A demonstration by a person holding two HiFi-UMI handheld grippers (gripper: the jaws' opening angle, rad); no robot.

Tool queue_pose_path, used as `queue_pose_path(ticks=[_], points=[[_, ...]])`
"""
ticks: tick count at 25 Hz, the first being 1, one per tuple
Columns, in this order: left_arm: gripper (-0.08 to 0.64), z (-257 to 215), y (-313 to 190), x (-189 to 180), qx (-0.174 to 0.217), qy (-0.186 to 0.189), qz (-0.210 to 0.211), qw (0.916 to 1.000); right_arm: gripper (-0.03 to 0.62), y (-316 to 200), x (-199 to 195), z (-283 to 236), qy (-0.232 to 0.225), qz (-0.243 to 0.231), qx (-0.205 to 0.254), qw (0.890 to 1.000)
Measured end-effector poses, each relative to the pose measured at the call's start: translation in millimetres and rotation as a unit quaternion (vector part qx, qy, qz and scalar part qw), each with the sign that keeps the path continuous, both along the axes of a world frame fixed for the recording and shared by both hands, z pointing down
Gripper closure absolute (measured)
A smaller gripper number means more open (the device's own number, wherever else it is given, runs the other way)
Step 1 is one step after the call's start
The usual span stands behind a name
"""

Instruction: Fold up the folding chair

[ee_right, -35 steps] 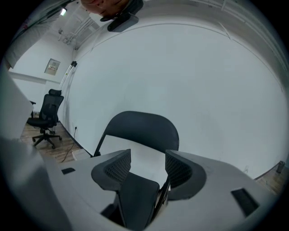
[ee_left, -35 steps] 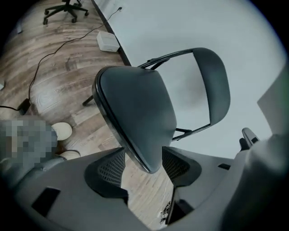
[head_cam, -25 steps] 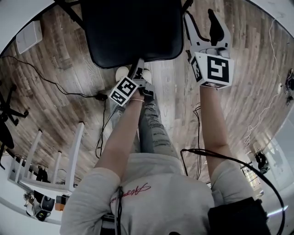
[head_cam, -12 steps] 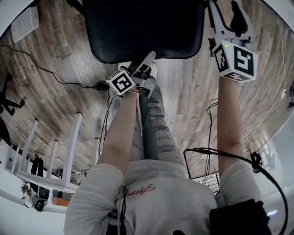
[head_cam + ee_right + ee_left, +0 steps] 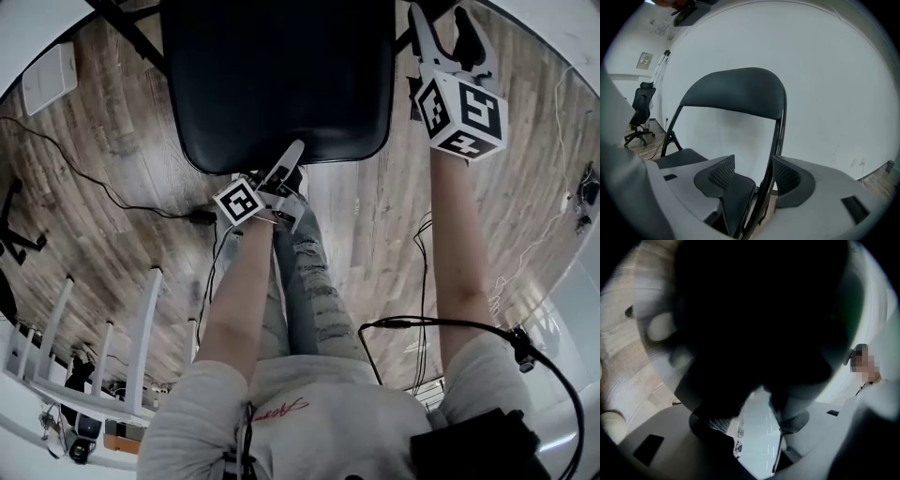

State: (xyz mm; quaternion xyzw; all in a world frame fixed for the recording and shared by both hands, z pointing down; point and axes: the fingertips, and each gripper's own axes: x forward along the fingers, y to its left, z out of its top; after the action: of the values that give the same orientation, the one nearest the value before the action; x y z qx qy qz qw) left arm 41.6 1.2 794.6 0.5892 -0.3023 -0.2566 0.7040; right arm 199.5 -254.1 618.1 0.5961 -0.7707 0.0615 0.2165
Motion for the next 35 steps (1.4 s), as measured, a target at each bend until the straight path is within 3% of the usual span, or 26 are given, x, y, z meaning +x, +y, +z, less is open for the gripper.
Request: queue_pose_path(ticks=[5, 10, 17, 18, 20, 23, 28, 35], points=[[0.289, 1, 0, 3, -0.011, 0.005, -0.002, 0.9999, 0.359, -30, 10, -18, -0.008, 0.032, 0.013, 0.999], [0.290, -5, -10, 5, -0.012, 0.002, -0.005, 0.9999, 0.359, -37, 13, -18, 0.035, 0.005, 0.017, 0.999], [0.288, -6, -11, 8, -0.027, 0.000, -0.006, 0.9996, 0.359, -75, 32, -16, 0.008, 0.014, -0.007, 1.000], [0.288, -7, -14, 8, -0.029, 0.000, -0.007, 0.9995, 0.368, -83, 32, -14, 0.011, 0.012, -0.016, 1.000], [0.288, -13, -23, 7, -0.032, 0.000, -0.009, 0.9994, 0.446, -98, 34, -11, 0.022, 0.006, -0.032, 0.999], [0.288, -21, -37, 3, -0.042, -0.009, -0.007, 0.9990, 0.465, -116, 34, -13, -0.019, 0.035, -0.059, 0.997], [0.288, -44, -53, 3, -0.075, -0.019, -0.002, 0.9970, 0.476, -129, 38, -27, -0.045, 0.069, -0.083, 0.993], [0.288, -79, -88, 8, -0.154, -0.032, -0.007, 0.9876, 0.480, -152, 46, -45, -0.053, 0.091, -0.082, 0.991]])
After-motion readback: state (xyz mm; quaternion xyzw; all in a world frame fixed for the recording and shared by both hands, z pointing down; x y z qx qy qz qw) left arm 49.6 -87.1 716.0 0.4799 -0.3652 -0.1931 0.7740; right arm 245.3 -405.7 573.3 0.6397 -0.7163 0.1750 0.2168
